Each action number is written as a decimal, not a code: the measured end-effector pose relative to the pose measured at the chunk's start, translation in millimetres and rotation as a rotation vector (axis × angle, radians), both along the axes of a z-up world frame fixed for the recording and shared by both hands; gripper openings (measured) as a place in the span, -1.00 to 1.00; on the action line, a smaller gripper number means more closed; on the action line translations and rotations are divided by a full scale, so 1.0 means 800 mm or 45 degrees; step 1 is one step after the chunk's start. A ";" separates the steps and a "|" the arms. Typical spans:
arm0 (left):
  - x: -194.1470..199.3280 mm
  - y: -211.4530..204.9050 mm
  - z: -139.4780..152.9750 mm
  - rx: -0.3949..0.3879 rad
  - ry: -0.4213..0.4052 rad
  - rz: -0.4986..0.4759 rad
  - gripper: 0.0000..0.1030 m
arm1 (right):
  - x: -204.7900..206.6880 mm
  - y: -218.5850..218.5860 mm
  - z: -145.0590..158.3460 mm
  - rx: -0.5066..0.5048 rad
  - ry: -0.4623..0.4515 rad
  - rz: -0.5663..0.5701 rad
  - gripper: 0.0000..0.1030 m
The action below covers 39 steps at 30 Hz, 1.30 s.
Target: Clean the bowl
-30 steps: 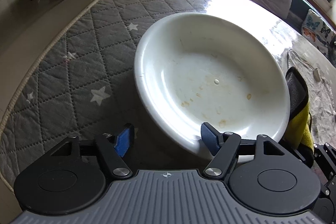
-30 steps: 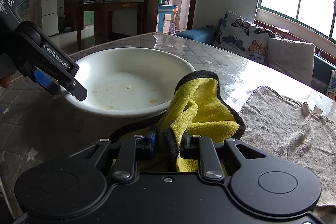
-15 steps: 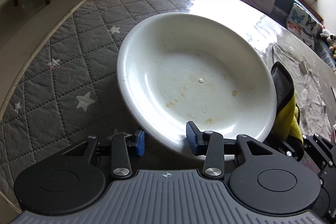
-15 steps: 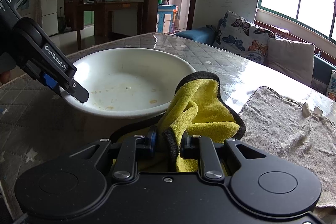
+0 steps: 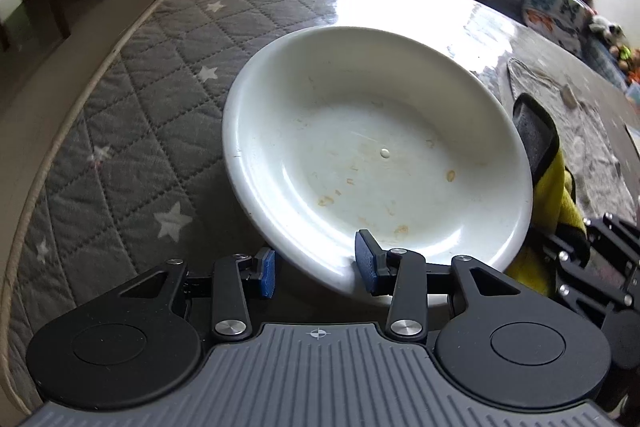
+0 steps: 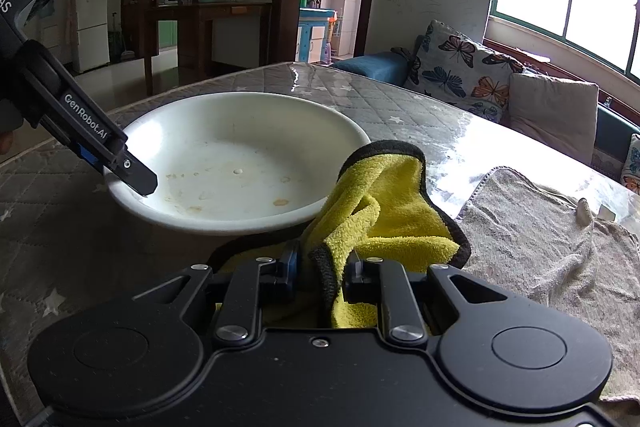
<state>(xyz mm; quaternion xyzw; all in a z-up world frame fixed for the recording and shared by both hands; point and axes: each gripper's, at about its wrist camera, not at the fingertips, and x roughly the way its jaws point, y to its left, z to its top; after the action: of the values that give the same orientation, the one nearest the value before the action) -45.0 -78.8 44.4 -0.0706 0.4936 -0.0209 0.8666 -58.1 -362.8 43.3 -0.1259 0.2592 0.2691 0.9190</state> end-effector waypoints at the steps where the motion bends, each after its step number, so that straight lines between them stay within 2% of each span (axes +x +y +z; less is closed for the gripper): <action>1: 0.002 0.001 0.000 0.004 0.001 -0.016 -0.17 | 0.001 0.000 0.000 -0.002 -0.001 0.000 -0.57; 7: 0.012 0.004 -0.002 0.058 -0.015 -0.118 -0.14 | 0.003 0.004 -0.001 -0.012 -0.003 -0.003 -0.57; 12: 0.015 0.006 -0.005 0.079 -0.024 -0.155 -0.13 | 0.008 0.006 -0.002 -0.025 -0.006 -0.003 -0.57; 29: 0.007 0.002 -0.002 0.104 -0.033 -0.166 -0.08 | 0.052 0.005 -0.003 -0.048 -0.021 -0.059 -0.57; 39: 0.003 -0.006 0.003 0.112 -0.031 -0.161 -0.07 | 0.037 0.006 -0.004 -0.062 -0.032 -0.041 -0.57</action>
<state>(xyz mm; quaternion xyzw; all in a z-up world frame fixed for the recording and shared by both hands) -42.2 -83.5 46.9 -0.0008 0.4870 -0.0545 0.8717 -28.3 -358.2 39.8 -0.1473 0.2561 0.2464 0.9230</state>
